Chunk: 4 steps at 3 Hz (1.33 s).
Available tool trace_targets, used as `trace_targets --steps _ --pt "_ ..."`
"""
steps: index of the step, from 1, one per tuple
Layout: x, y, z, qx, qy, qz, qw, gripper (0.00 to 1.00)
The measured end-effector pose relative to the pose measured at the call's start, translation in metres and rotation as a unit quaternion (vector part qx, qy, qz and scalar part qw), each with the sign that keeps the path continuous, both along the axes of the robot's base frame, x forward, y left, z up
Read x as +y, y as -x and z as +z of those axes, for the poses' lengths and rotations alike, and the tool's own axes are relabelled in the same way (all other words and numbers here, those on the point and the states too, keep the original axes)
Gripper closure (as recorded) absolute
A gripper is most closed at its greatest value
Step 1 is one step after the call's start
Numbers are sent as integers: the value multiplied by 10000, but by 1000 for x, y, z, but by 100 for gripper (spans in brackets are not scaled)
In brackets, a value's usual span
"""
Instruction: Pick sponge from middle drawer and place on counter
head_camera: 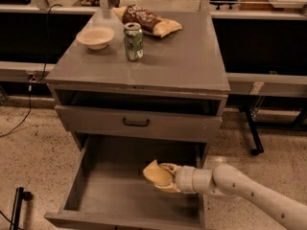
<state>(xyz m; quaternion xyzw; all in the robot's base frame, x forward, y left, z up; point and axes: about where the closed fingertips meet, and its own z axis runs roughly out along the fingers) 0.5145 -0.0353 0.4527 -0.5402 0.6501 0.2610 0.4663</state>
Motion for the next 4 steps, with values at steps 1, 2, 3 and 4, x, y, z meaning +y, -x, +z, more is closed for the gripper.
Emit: trace_targets --steps 1,2,3,4 --pt "-23 -2 79 -383 -58 388 9985 100" --pt "-36 -4 156 -599 154 974 9933 100" --pt "-37 -8 220 -727 417 1532 9846 100" --pt "-42 4 290 -873 716 2170 9696 100"
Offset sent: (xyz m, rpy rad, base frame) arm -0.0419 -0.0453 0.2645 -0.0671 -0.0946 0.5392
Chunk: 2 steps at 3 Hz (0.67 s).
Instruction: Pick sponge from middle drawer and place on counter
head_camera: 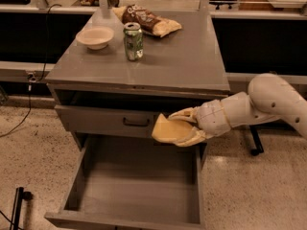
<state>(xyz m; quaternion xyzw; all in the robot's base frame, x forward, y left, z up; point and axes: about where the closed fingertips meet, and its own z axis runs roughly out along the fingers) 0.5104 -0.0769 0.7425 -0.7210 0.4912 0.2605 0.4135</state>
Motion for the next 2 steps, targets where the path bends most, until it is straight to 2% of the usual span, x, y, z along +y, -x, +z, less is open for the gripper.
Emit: trace_targets --steps 1,2 --pt "-7 15 49 -97 207 477 9986 100" --pt "-19 3 89 -103 384 421 9983 100"
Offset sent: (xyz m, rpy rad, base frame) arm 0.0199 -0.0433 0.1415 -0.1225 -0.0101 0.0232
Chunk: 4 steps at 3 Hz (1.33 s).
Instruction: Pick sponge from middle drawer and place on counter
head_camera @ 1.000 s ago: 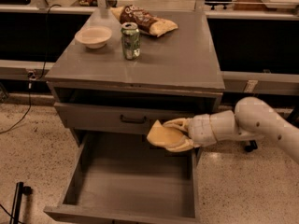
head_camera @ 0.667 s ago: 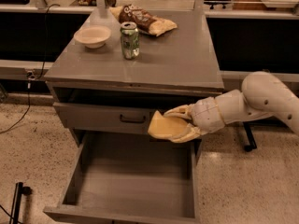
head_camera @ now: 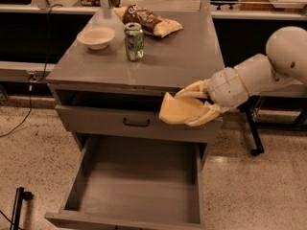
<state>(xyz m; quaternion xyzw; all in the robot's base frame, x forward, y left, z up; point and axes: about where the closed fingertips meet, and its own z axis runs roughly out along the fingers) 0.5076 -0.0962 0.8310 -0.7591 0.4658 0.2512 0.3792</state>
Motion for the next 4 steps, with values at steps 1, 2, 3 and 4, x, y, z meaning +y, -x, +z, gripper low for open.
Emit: trace_targets --steps 1,2,3,4 --pt "-7 -45 25 188 30 -615 9979 100" --pt "-2 -105 32 515 24 -1423 9885 100" --pt "7 -147 30 819 -147 -2029 9757 100" --pt "10 -174 23 1074 -493 -2525 9603 85"
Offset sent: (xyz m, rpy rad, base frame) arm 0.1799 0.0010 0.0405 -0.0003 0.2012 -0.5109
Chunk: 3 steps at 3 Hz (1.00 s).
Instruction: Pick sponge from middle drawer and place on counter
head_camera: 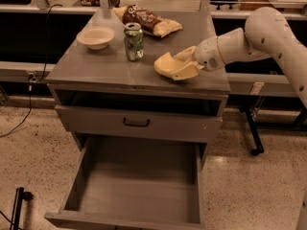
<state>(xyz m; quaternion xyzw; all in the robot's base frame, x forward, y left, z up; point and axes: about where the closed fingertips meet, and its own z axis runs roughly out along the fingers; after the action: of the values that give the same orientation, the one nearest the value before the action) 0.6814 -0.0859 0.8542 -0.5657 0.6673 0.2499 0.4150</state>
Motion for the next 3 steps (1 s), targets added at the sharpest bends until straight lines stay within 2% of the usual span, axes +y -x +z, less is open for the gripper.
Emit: trace_targets --steps 1,3 --pt "-1 -16 -12 154 -215 -417 9988 62" --pt "5 -18 -14 171 -232 -399 9988 16"
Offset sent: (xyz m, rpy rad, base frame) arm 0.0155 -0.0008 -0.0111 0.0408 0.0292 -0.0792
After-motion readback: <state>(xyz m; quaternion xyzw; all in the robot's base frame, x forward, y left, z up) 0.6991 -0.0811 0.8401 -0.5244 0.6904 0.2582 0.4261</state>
